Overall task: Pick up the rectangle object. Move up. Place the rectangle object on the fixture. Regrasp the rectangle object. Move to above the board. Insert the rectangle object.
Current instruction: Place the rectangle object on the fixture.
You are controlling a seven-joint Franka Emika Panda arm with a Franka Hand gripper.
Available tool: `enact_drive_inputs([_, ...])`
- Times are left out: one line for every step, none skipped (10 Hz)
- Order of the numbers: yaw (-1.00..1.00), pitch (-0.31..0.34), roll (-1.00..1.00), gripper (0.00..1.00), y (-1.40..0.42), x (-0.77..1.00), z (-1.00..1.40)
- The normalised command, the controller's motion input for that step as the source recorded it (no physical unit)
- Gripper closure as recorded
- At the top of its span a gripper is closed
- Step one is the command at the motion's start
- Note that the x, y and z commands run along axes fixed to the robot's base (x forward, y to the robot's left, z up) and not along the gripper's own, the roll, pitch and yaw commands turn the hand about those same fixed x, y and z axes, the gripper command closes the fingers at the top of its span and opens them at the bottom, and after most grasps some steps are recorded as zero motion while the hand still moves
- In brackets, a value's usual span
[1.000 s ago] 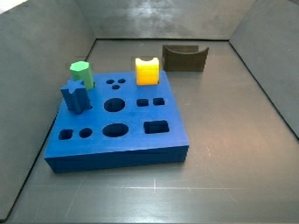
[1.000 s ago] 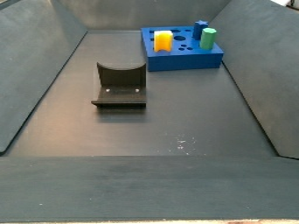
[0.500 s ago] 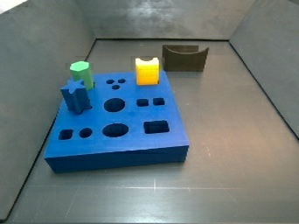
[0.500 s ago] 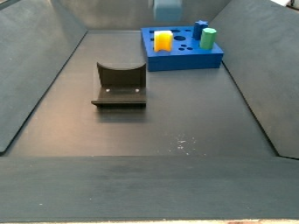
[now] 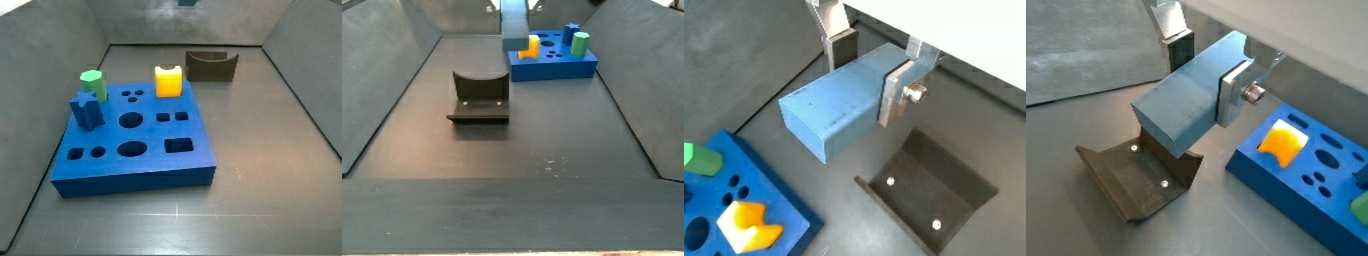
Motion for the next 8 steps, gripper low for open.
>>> enact_drive_inputs([-0.11,0.242,-0.92,1.0,0.09,0.96,-0.09])
enact_drive_inputs([-0.11,0.209,-0.73,1.0,0.08,0.89,-0.06])
enact_drive_inputs([-0.11,0.163,-0.51,1.0,0.06,0.81,-0.04])
enact_drive_inputs([-0.12,0.139,-0.39,1.0,0.05,0.73,-0.02])
enact_drive_inputs([-0.12,0.111,-0.31,1.0,0.05,0.63,-0.02])
enact_drive_inputs([-0.1,0.103,-0.3,1.0,0.04,0.56,-0.02])
enact_drive_inputs([-0.09,0.096,-0.29,1.0,0.04,0.49,-0.02])
enact_drive_inputs([-0.07,0.094,-0.29,1.0,0.04,0.4,-0.02])
